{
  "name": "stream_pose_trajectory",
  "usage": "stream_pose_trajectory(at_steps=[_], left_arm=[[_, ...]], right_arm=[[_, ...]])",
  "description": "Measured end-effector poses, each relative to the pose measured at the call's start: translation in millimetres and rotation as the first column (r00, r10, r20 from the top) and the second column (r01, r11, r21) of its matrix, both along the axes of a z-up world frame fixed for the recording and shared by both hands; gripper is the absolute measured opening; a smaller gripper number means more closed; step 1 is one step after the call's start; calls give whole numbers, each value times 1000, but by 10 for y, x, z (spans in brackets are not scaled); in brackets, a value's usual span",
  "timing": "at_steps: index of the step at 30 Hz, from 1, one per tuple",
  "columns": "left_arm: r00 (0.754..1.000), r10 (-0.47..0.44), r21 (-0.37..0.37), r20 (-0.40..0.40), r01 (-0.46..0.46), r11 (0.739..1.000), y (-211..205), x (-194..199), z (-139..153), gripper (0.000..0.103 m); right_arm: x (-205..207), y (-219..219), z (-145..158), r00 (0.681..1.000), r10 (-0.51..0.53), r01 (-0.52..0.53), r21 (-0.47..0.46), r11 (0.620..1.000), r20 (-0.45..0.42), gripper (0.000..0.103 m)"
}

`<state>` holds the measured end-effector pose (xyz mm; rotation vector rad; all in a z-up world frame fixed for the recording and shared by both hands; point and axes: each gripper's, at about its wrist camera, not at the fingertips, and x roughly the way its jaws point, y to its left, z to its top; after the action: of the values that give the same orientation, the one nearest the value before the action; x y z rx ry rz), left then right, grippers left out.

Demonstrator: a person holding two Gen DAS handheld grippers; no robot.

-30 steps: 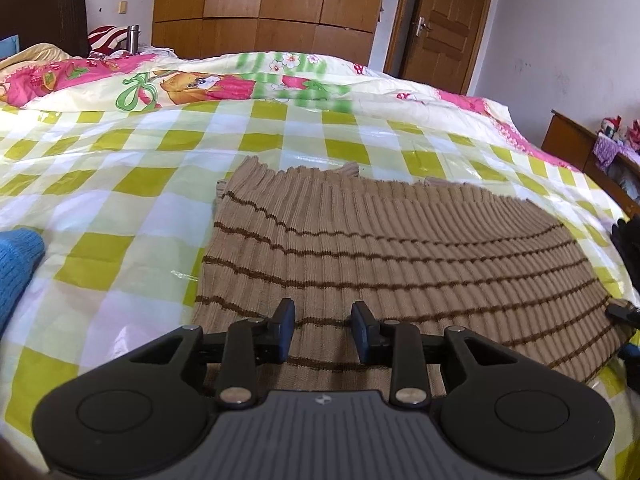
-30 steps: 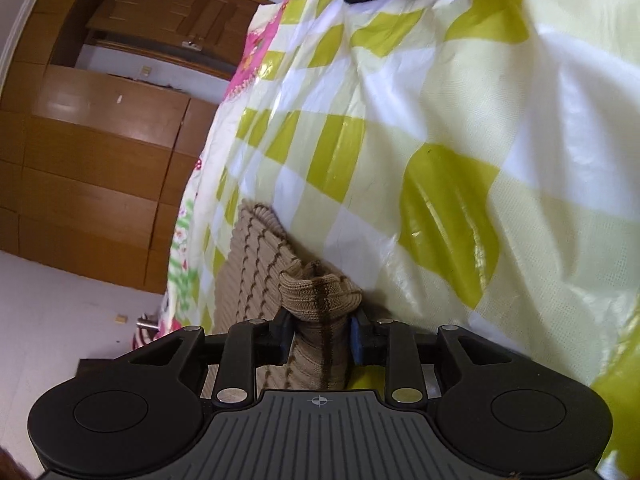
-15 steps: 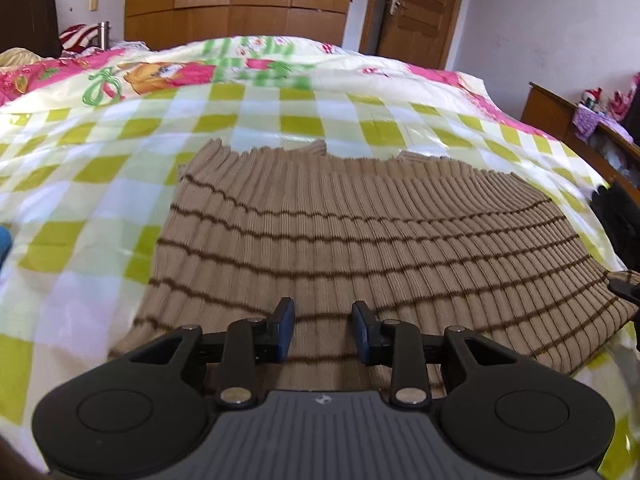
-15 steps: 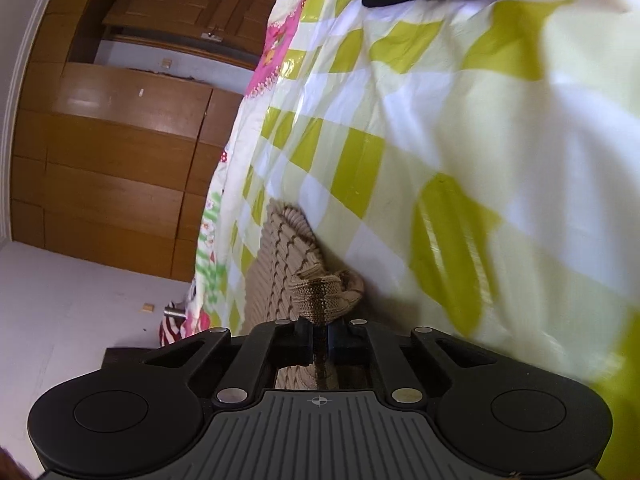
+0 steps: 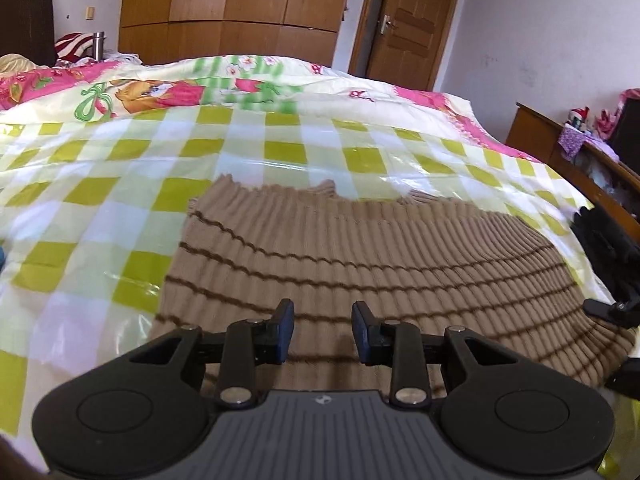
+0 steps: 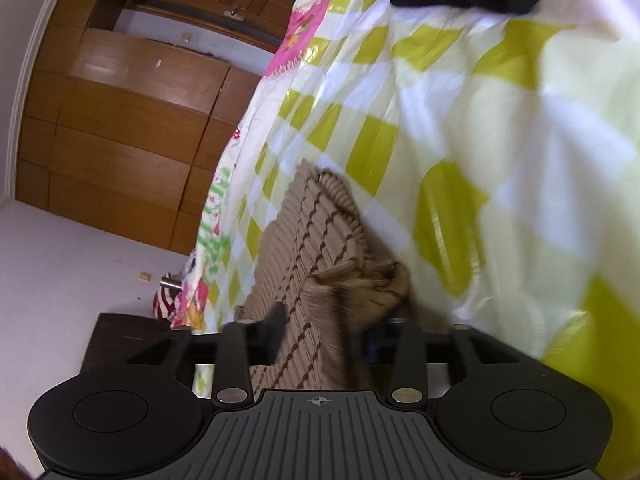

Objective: Fold small clothes
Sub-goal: 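Grasp the folded end of the sweater with the right tool and lift, then fold the held end over the sweater with the right tool and release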

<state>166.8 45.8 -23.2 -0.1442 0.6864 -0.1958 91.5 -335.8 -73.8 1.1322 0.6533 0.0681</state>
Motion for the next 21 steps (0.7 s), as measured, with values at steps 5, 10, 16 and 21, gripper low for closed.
stream_pose_trajectory(at_steps=[5,10,16,21], left_arm=[[1000,12,-8,-29,-12,1000,75,-28,-198,45],[1000,-8,-11,-13,8,1000,92,-130,-182,46],[998,44,-79,-37,-47,996,425,-314,-106,46],[992,72,-124,-105,-85,989,678,-440,-211,46]], right_arm=[[126,34,-122,998,-37,39,51,998,-43,15],[121,51,134,999,-46,46,17,999,3,12],[439,683,790,988,118,-86,-285,955,99,12],[732,1643,1113,926,360,-245,-542,804,116,12]])
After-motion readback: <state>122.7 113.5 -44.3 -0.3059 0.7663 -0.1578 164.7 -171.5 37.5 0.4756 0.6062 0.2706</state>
